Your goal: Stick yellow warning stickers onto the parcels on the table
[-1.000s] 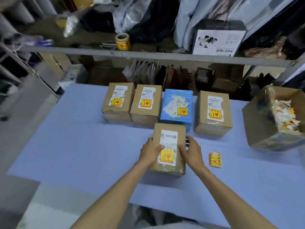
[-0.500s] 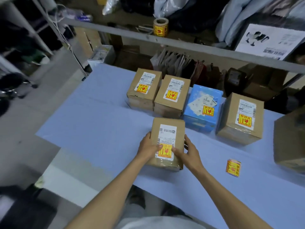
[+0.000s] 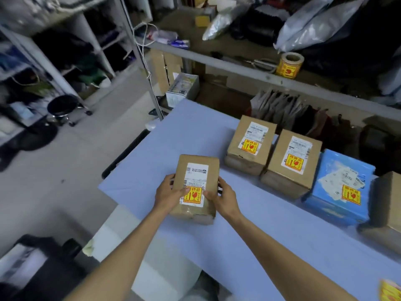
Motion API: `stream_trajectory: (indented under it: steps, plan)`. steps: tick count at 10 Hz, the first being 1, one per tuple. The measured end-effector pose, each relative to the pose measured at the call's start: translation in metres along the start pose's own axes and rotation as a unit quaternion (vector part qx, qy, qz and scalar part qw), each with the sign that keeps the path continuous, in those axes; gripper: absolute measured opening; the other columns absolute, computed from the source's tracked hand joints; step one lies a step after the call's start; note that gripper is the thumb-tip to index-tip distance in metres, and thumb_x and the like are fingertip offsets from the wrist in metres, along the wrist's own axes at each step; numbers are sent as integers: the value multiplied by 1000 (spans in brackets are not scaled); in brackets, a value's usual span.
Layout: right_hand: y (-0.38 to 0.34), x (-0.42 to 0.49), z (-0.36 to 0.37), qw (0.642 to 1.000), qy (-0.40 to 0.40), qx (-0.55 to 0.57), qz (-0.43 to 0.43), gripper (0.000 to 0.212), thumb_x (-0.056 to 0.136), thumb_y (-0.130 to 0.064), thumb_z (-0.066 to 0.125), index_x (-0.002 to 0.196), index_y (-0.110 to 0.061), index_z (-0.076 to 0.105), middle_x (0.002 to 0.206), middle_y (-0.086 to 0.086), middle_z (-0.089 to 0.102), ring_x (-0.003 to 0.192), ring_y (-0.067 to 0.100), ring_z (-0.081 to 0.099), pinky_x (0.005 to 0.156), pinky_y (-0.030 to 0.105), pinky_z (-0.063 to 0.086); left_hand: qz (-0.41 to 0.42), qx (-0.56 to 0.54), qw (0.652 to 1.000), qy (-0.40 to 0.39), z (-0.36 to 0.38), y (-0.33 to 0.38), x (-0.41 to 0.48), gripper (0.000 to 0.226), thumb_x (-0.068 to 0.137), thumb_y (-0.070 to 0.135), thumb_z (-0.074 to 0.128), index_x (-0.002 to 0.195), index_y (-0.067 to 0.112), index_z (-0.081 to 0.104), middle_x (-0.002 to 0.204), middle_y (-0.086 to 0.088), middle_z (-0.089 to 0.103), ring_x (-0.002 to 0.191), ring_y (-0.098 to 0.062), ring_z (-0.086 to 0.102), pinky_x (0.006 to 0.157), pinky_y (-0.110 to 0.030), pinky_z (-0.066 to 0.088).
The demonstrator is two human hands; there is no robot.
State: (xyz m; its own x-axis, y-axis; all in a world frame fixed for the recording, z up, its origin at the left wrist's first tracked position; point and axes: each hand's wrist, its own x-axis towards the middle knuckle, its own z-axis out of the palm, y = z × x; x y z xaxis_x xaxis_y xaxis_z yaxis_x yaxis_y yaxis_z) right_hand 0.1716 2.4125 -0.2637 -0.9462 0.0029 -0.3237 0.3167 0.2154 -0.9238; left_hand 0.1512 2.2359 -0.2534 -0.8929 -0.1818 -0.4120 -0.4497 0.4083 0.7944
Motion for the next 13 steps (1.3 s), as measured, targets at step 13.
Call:
stream_trajectory:
  steps: [13]
  plan:
    - [-92, 204, -27, 935, 56, -351, 12, 35, 90, -15, 54, 120, 1, 47, 125, 22, 54, 111, 37, 55, 87, 38, 46, 246, 193, 947, -80, 30, 115, 215, 74, 74, 7, 74, 139, 21, 41, 136, -4, 51, 127, -23, 48, 102, -33, 43]
